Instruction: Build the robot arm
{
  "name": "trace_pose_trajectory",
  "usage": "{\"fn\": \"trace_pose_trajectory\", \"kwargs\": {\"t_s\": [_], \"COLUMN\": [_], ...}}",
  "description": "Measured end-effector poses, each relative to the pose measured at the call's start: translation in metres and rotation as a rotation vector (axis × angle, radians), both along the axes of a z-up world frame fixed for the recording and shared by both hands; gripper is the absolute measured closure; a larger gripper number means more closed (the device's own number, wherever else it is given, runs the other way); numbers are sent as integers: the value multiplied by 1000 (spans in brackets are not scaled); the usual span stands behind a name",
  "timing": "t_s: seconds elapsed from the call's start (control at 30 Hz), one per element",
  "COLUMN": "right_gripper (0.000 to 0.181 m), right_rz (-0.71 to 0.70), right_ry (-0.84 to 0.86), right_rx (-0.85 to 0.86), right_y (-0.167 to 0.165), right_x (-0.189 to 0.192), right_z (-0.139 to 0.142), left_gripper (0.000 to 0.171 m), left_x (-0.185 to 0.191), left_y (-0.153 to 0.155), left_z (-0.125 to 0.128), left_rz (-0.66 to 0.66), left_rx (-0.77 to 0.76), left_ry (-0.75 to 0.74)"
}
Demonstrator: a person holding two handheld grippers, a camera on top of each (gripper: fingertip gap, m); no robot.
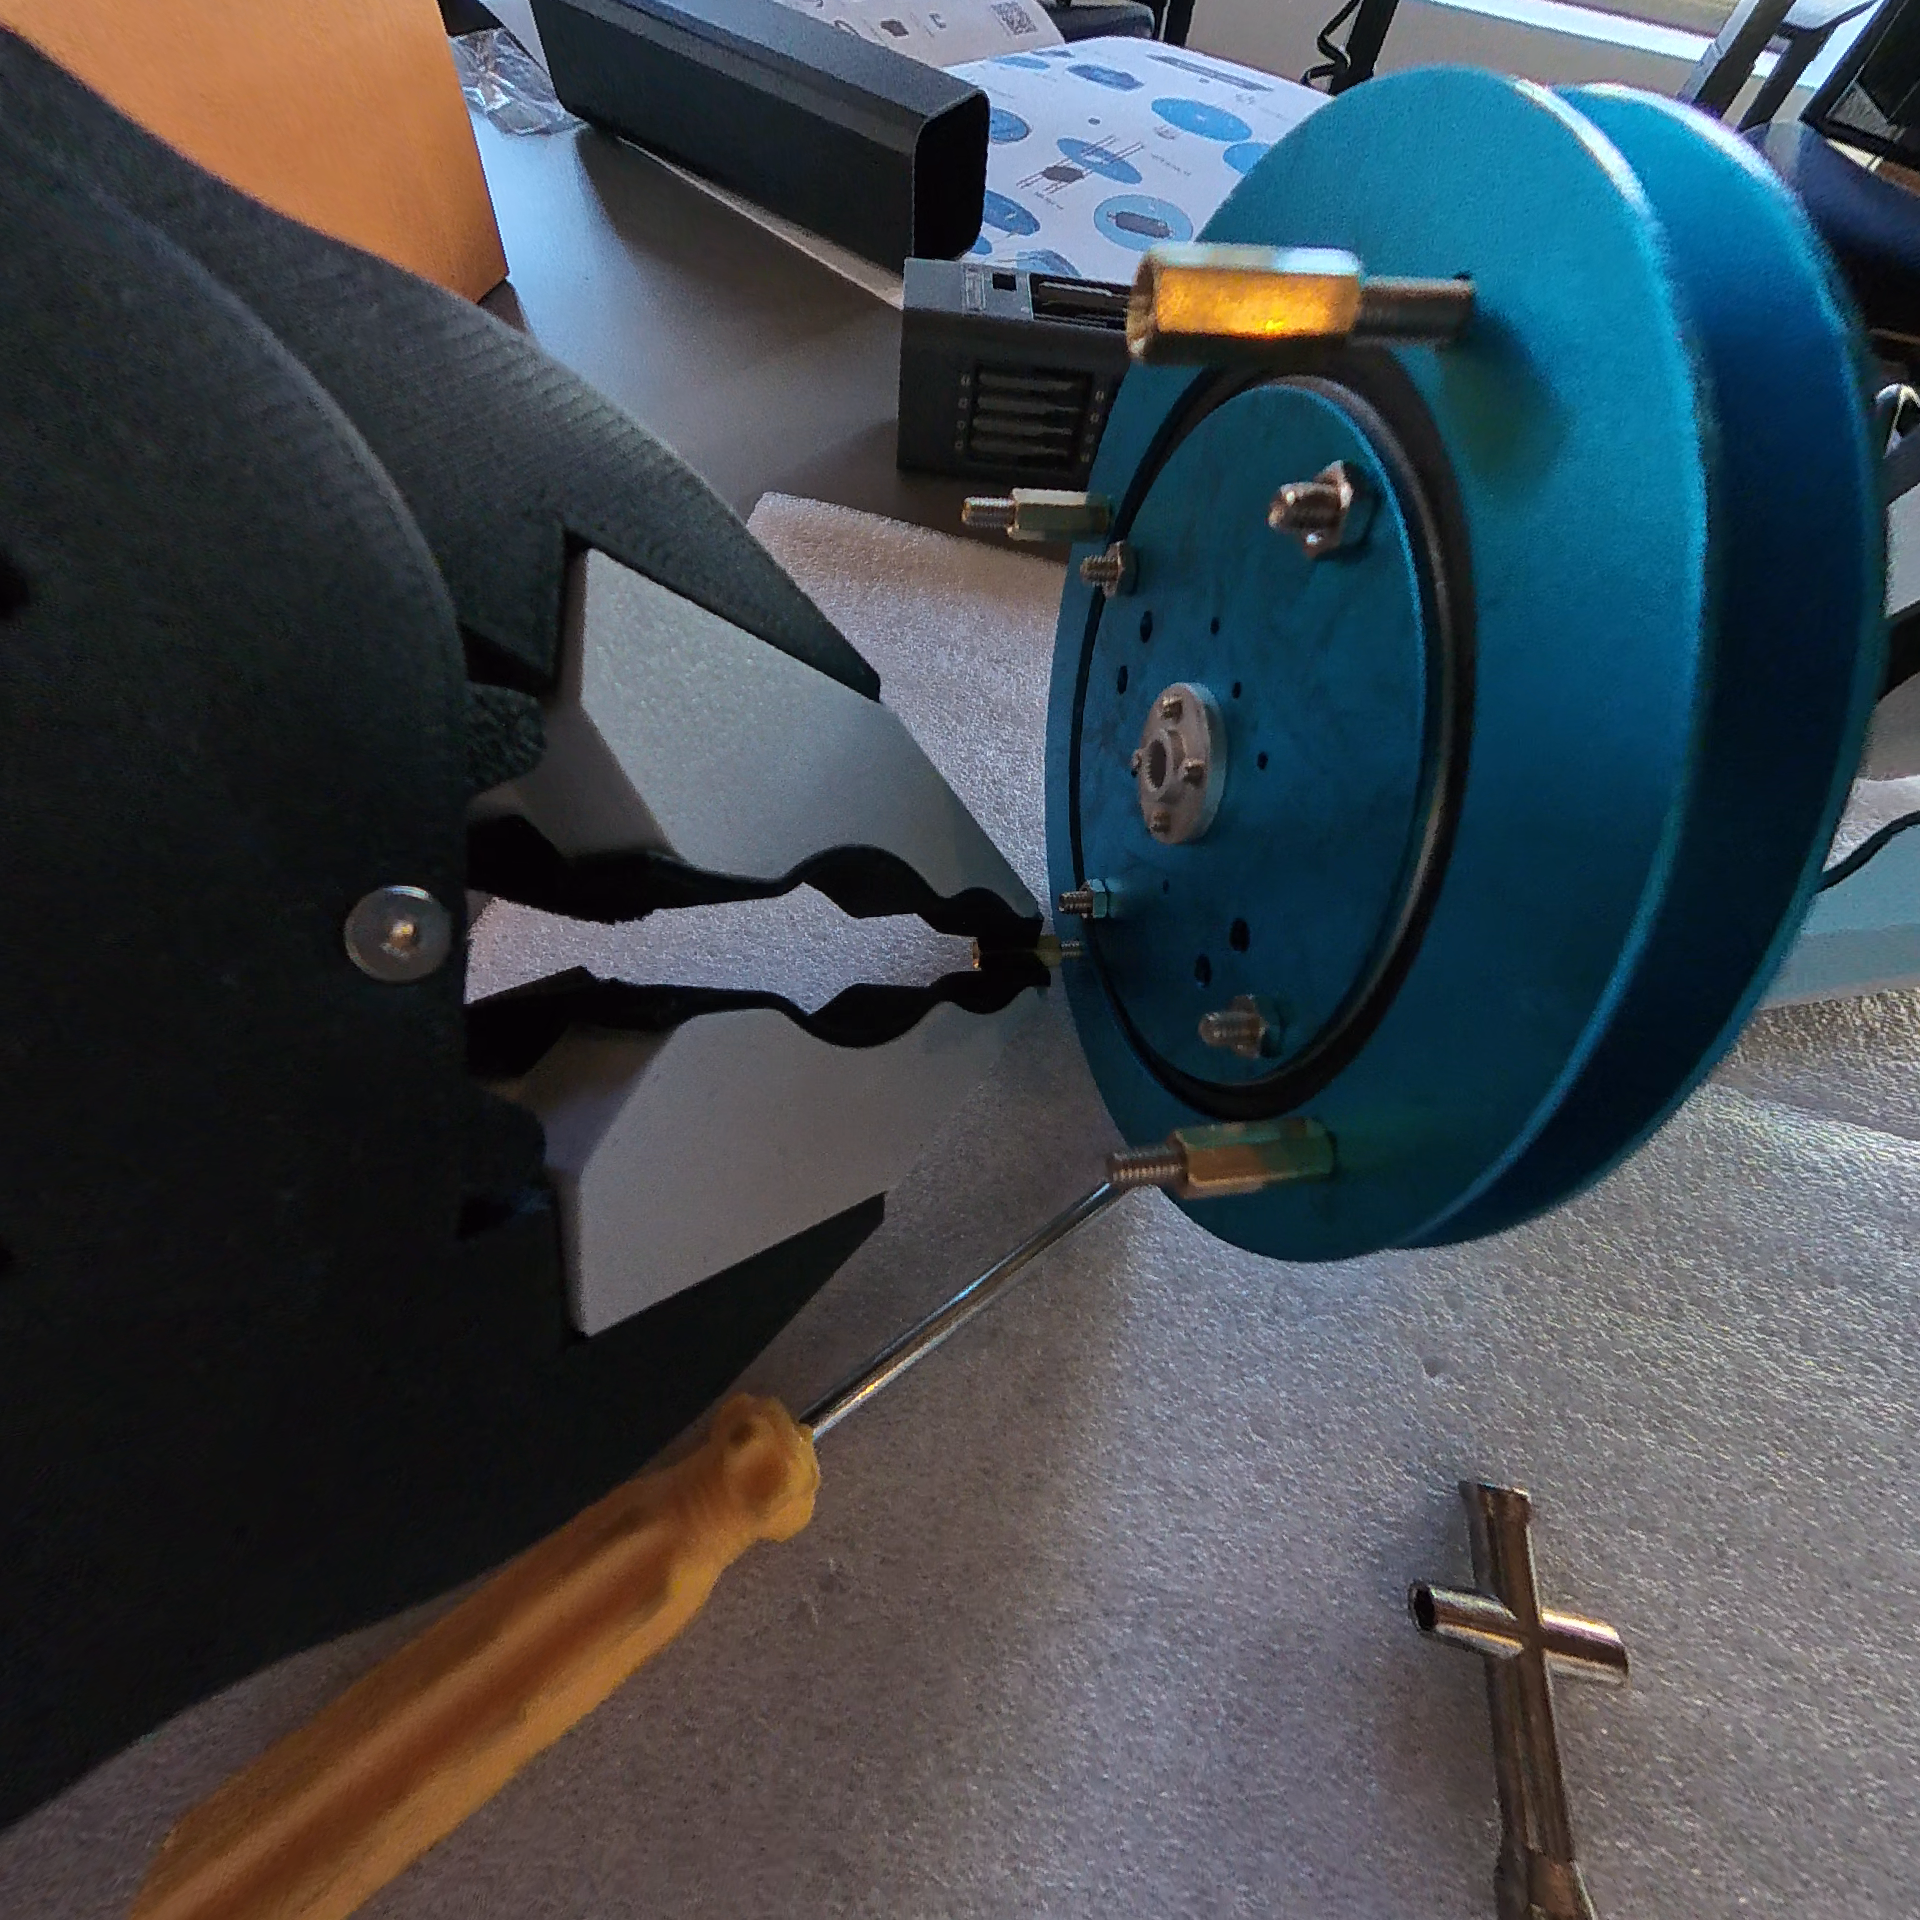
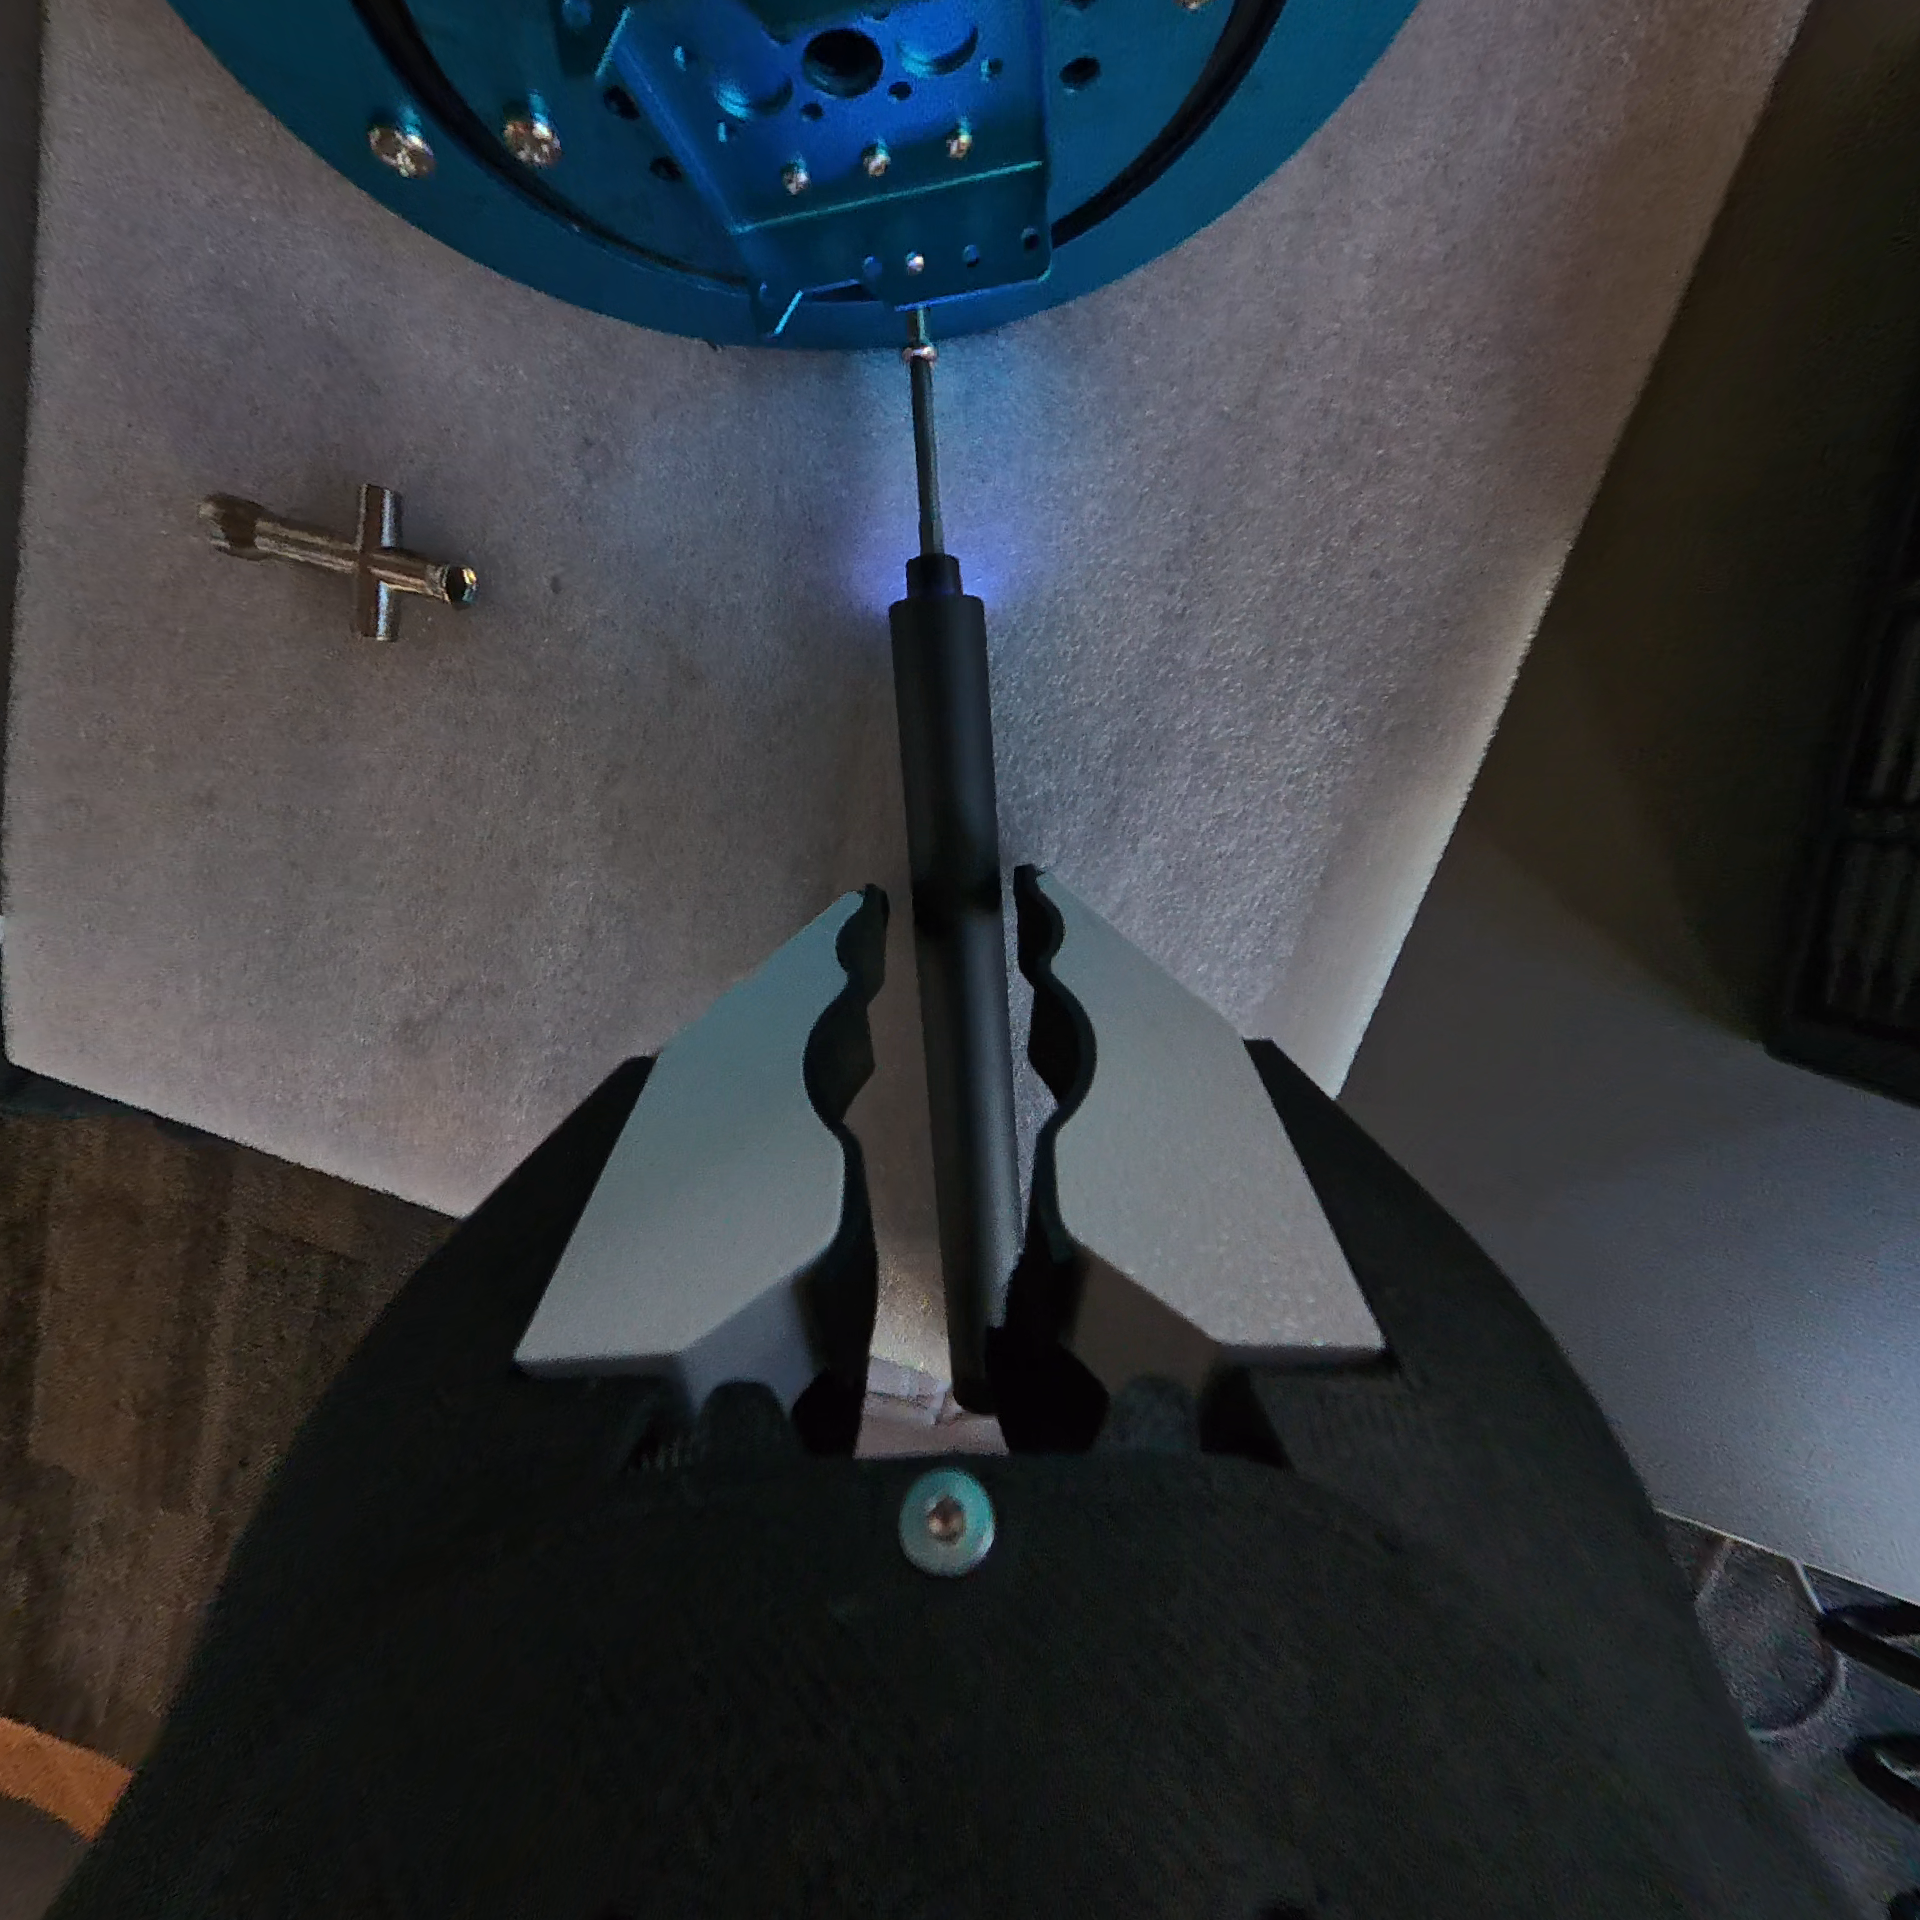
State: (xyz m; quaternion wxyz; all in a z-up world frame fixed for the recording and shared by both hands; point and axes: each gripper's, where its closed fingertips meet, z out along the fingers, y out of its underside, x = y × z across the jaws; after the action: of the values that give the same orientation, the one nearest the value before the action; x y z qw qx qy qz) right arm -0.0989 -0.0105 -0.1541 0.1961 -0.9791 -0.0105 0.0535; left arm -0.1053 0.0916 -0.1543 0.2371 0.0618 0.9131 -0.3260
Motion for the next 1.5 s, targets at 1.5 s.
{"fn": "trace_pose_trajectory", "kwargs": {"t_s": [1.5], "right_gripper": [165], "right_rz": [-92], "right_ry": [322], "right_rx": [-72], "right_y": [-11], "right_x": [-3], "right_z": [1], "left_gripper": [167], "left_x": [-1], "left_y": [1], "left_z": [0], "left_rz": [-13], "left_rx": [13], "left_ry": [4]}}
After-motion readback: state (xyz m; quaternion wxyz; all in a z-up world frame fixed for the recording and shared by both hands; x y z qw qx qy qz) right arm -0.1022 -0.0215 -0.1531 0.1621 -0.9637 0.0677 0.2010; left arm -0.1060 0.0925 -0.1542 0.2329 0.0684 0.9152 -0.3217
